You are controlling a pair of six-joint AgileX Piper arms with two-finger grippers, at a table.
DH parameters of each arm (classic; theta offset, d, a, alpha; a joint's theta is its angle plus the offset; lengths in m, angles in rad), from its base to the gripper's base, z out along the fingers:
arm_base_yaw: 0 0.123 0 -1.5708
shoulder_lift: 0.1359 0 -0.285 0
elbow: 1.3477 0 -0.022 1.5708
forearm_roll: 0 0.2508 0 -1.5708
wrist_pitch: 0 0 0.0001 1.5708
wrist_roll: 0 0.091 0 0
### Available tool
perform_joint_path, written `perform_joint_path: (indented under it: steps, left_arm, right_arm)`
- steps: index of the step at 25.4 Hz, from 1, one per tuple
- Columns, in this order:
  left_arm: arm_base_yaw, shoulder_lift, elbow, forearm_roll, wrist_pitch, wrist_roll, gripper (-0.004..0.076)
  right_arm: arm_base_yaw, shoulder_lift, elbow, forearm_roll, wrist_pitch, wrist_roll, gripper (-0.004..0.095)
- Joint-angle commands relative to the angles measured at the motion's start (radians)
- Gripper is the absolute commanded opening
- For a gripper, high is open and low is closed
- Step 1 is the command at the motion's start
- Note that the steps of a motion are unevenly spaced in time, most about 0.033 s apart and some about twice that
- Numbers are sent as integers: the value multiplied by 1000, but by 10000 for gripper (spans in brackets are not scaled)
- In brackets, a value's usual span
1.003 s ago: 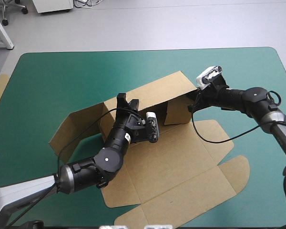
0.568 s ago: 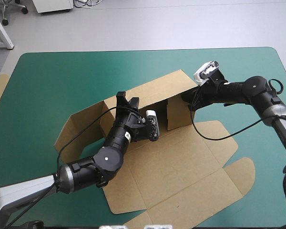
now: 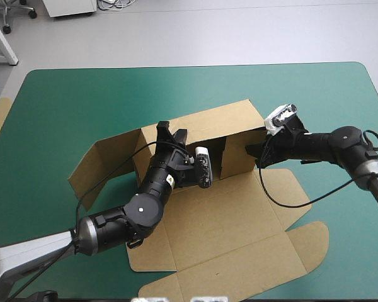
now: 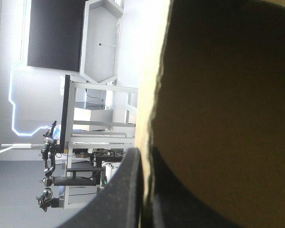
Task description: Fold the box
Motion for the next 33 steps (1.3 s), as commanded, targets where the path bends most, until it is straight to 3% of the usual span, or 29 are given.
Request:
perform_joint_path:
  steps: [1, 6, 13, 19, 28, 33]
  left_arm:
    - [-10, -31, -38, 82, -21, -15, -10]
    - [-10, -31, -38, 82, -21, -15, -10]
    - [-10, -31, -38, 82, -48, -15, -10]
    - [-10, -31, -38, 82, -46, -15, -10]
    - [-10, -31, -38, 82, -46, -15, -10]
    - [-10, -31, -38, 82, -46, -15, -10]
  right_arm:
    - [-39, -80, 20, 119, 94, -82, 468]
    - [-50, -78, 29, 109, 81, -109, 572]
    - [-50, -78, 35, 264, -31, -270, 587]
    - [-48, -35, 35, 332, -6, -319, 574]
    - [-46, 10, 35, 396, 51, -353, 424]
    - [-46, 10, 35, 404, 54, -358, 283]
